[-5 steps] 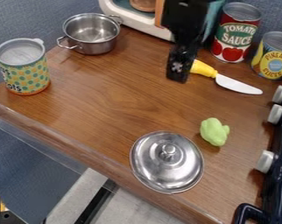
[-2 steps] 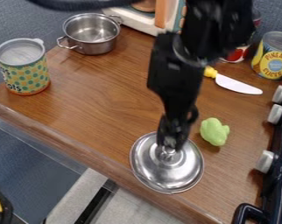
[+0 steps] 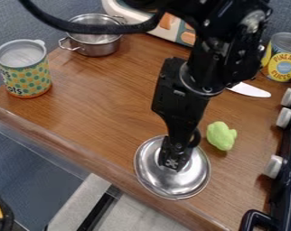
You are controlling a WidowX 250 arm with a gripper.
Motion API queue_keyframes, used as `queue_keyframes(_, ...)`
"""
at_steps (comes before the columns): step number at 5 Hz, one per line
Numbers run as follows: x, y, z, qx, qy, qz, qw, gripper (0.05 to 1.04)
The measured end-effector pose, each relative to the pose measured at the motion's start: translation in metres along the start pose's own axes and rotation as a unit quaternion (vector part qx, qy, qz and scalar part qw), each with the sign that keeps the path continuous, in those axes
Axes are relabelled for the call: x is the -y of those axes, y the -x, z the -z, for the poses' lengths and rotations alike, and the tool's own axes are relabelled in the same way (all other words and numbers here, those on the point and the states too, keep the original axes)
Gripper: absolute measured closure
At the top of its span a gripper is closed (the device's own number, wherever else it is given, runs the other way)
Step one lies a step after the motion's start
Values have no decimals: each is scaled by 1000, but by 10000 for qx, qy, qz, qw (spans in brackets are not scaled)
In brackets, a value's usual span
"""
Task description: Move the lid and put it between the silver pot and the knife
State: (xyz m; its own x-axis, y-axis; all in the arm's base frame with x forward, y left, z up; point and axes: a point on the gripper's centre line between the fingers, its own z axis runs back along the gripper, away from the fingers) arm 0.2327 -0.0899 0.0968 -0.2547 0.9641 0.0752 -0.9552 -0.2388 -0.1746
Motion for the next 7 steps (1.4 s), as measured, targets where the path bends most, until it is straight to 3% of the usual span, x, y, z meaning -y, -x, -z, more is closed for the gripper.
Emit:
queue_keyframes(1, 2, -4, 8, 10, -65, -37, 10000, 84)
queue_keyframes(2, -2, 0, 24, 86, -296, 146, 9994, 84)
queue_keyframes(3, 2, 4, 28, -4, -350, 257, 9991, 137)
queue_keyframes(5, 4, 4, 27, -29, -257, 253, 9993, 654)
queue_keyframes(6, 5, -6, 25, 96, -255, 175, 9995, 807)
queue_keyframes(7, 9, -19, 10, 287, -127, 76, 9995, 807)
